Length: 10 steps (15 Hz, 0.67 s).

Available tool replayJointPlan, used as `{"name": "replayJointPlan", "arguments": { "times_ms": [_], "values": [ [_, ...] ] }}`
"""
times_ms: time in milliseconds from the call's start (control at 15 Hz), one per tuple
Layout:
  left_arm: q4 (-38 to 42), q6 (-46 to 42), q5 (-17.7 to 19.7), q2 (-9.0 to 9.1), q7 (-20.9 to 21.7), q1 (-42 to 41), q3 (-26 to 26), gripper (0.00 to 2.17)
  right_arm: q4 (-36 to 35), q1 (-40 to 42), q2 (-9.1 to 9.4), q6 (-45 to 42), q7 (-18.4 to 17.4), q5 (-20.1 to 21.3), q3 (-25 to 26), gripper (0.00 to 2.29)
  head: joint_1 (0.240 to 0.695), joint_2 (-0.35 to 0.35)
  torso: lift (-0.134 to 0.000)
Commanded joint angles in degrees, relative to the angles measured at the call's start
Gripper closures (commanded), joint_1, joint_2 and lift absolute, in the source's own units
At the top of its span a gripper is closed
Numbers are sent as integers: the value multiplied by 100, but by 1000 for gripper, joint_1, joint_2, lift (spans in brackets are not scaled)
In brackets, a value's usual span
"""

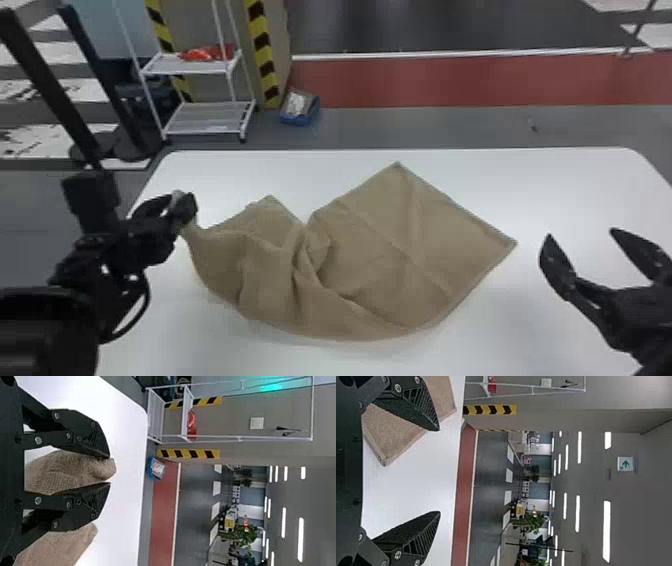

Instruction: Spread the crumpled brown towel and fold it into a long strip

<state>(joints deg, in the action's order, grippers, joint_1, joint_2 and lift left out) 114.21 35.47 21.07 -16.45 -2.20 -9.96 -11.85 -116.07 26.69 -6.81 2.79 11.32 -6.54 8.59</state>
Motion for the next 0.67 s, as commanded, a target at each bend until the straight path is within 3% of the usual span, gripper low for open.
{"name": "replayJointPlan", "arguments": {
  "times_ms": [0, 67, 200, 267, 467, 600],
  "values": [
    [-400, -35, -270, 81, -44, 222, 112, 39, -197, 11, 13, 613, 2, 30, 20, 188, 695, 100, -124],
    [-461, -105, -349, 89, -97, 292, 148, 39, -214, 11, 4, 684, 10, 48, 55, 252, 695, 104, -124],
    [-417, -492, -375, 89, -422, 301, 235, 39, -162, -173, -13, 1000, 757, 65, 239, 252, 695, 111, -124],
    [-391, -809, -437, 107, -738, 284, 350, 39, -153, -200, -4, 1088, 960, 65, 283, 252, 695, 121, -124],
    [-593, -1564, -1570, 256, -1749, 380, 877, 39, -144, -200, 4, 1158, 1083, 470, 266, 242, 695, 135, -124],
    [-751, -1564, -1852, 300, -1907, 486, 1044, 39, -144, -200, -4, 1264, 1100, 513, 310, 178, 695, 130, -124]
  ]
}}
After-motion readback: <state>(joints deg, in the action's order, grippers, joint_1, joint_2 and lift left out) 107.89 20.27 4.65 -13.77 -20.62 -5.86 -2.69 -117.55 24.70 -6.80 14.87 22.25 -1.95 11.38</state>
